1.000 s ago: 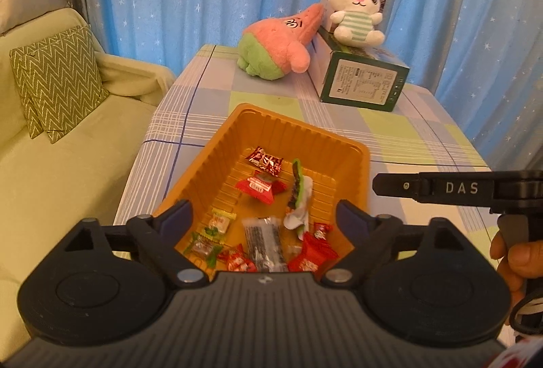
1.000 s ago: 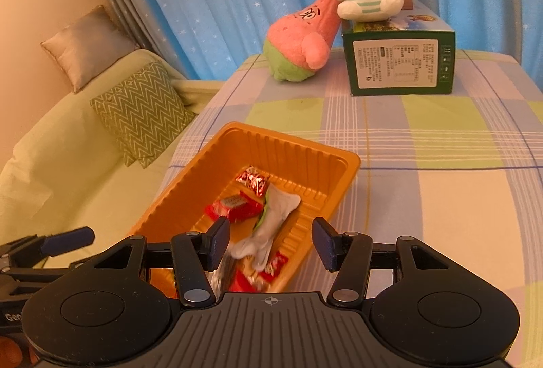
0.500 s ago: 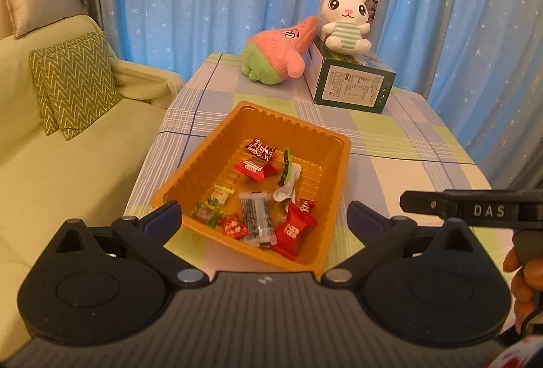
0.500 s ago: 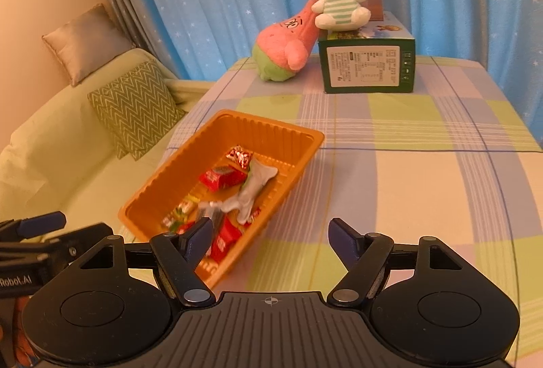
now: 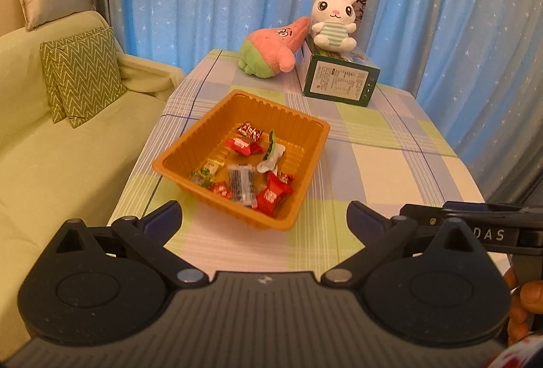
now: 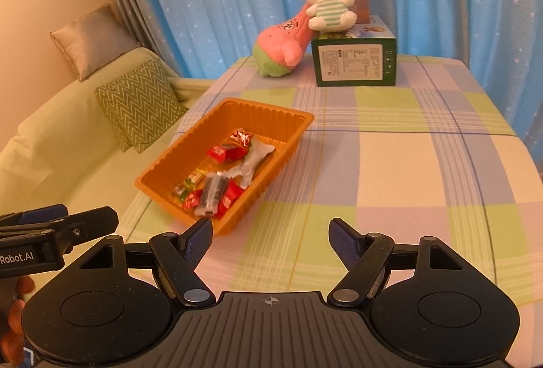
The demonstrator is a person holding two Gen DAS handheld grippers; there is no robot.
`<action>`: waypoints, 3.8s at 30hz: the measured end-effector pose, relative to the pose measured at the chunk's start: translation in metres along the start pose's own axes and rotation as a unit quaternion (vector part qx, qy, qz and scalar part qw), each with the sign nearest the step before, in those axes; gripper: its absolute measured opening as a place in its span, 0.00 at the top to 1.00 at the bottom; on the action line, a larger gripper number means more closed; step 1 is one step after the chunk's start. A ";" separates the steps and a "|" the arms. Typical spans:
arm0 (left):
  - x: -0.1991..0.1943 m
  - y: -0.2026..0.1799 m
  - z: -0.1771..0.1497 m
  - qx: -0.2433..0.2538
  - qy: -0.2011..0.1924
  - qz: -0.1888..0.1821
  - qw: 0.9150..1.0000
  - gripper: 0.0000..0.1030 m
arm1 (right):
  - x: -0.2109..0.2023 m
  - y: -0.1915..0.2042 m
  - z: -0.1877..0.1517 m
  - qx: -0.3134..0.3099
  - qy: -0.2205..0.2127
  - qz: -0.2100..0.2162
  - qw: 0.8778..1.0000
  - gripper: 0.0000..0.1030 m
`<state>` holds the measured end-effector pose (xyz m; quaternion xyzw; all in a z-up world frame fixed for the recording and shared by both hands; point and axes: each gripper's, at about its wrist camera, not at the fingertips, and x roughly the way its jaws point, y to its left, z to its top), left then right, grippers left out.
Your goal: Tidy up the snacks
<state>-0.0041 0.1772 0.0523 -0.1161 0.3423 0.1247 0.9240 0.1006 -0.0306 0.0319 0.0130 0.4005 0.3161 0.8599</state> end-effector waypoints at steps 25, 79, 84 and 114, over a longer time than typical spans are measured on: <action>-0.056 -0.040 -0.048 0.028 -0.009 0.029 0.999 0.01 | -0.080 -0.006 -0.061 -0.014 -0.023 -0.022 0.999 0.27; -0.059 -0.041 -0.053 0.029 -0.010 0.030 0.999 0.00 | -0.089 -0.005 -0.060 -0.012 -0.035 -0.017 0.999 0.27; -0.059 -0.041 -0.053 0.029 -0.009 0.029 0.999 0.00 | -0.090 -0.006 -0.060 -0.012 -0.035 -0.017 0.999 0.27; -0.058 -0.040 -0.056 0.025 -0.013 0.021 0.999 0.00 | -0.086 -0.009 -0.064 -0.009 -0.033 -0.018 0.999 0.27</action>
